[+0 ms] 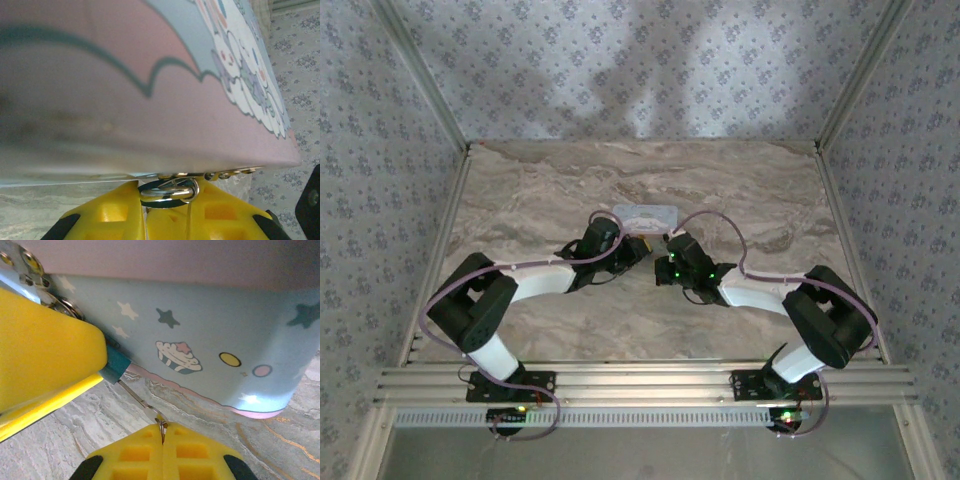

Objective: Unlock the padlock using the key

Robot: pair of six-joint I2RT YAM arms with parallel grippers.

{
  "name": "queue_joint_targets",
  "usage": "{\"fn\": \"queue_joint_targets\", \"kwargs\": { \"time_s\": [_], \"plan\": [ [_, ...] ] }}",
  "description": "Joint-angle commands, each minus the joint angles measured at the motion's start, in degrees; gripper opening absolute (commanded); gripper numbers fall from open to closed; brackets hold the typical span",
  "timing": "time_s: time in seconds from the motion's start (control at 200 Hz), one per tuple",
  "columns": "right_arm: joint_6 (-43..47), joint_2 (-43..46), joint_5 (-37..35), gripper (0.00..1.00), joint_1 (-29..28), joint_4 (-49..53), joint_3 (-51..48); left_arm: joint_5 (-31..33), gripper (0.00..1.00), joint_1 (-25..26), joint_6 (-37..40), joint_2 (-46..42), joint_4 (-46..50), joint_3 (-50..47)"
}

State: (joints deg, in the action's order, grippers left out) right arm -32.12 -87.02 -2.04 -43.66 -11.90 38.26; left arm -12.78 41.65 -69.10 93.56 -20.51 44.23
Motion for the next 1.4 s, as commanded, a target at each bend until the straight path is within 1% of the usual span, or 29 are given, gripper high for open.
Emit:
{"fn": "queue_joint_targets", "kwargs": {
  "time_s": [0.0, 0.22, 0.605, 0.899, 1.129, 1.394],
  "plan": [
    [0.7, -0.1, 1.5, 0.0, 0.2, -4.2, 2.1, -2.3, 0.1, 1.2, -1.0, 0.6, -1.6, 1.8],
    [1.0, 0.8, 0.8, 0.0, 0.3, -3.6, -0.5, -3.1, 0.1, 1.0, -0.8, -0.1, -1.5, 1.7],
    [-1.0, 8.4, -2.6, 0.0, 0.3, -0.4, -8.4, -4.3, 0.1, 0.3, -0.8, -0.3, -1.3, 1.8],
    [-1.4, 9.6, -1.9, 0.0, 0.7, 0.2, -7.1, -5.2, 0.1, 0.2, -0.4, -0.4, -0.7, 2.0],
    [-0.5, 7.4, -0.8, 0.0, 0.6, -0.9, -5.3, -5.6, 0.1, 0.2, -0.6, -0.1, -1.0, 2.1],
    [0.4, 5.3, -1.8, 0.0, 0.5, -1.0, -3.8, -5.9, 0.1, 0.4, -0.7, 0.2, -1.4, 2.2]
  ]
}}
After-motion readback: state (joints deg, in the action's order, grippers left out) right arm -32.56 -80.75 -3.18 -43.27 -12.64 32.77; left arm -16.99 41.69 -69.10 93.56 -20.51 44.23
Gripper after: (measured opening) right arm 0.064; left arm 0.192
